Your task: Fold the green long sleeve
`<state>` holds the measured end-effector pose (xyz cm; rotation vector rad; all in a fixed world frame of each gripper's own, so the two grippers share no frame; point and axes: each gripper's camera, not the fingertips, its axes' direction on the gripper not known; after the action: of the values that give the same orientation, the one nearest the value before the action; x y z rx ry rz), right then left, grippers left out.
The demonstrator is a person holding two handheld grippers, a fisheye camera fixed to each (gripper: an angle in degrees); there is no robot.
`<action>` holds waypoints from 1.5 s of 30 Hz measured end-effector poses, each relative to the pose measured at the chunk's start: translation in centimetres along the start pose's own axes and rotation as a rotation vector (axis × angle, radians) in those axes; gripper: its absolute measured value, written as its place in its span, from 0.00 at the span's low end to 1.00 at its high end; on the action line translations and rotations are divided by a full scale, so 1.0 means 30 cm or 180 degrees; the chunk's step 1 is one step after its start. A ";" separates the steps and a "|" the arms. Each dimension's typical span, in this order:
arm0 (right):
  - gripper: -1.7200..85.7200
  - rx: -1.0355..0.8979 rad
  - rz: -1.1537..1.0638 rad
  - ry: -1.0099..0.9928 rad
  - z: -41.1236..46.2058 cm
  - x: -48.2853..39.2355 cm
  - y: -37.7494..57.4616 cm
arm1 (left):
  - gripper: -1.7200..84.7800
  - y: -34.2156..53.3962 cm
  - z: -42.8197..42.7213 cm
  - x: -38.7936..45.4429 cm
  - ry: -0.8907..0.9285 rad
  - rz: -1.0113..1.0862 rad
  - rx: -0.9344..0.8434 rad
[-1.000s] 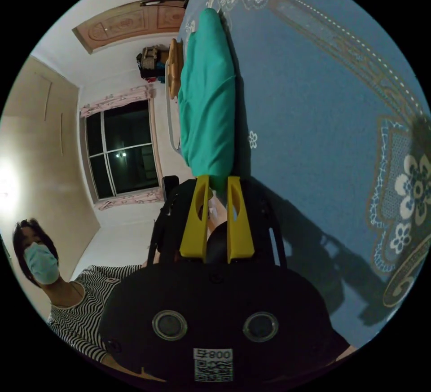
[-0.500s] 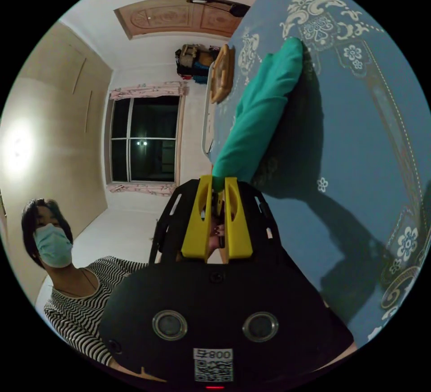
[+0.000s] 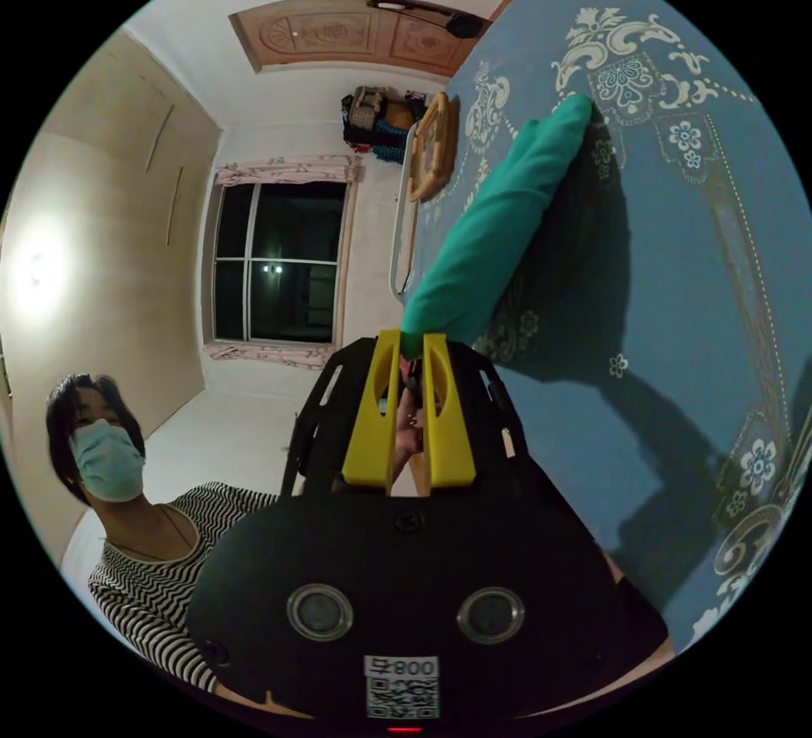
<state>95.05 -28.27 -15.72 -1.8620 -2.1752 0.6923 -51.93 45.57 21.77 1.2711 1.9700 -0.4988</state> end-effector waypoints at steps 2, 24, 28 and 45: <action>0.05 0.0026 0.0019 -0.0026 -0.054 0.003 0.054 | 0.08 0.037 0.030 -0.017 -0.0022 0.0086 -0.0035; 0.04 0.0383 -0.1021 -0.0426 -0.989 -0.308 1.097 | 0.06 0.688 0.530 -0.144 0.0316 0.1760 -0.1268; 0.04 0.0615 -0.1207 -0.0423 -1.208 -0.337 1.306 | 0.06 0.805 0.733 -0.258 0.0361 0.1936 -0.1544; 0.04 0.1897 -0.1425 0.0443 -2.383 -0.363 1.749 | 0.06 1.192 2.145 -0.841 0.0572 0.2475 -0.2574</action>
<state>174.53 -17.85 23.74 -1.0527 -1.9081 0.9392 9.91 3.44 0.39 1.3906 1.3740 0.7388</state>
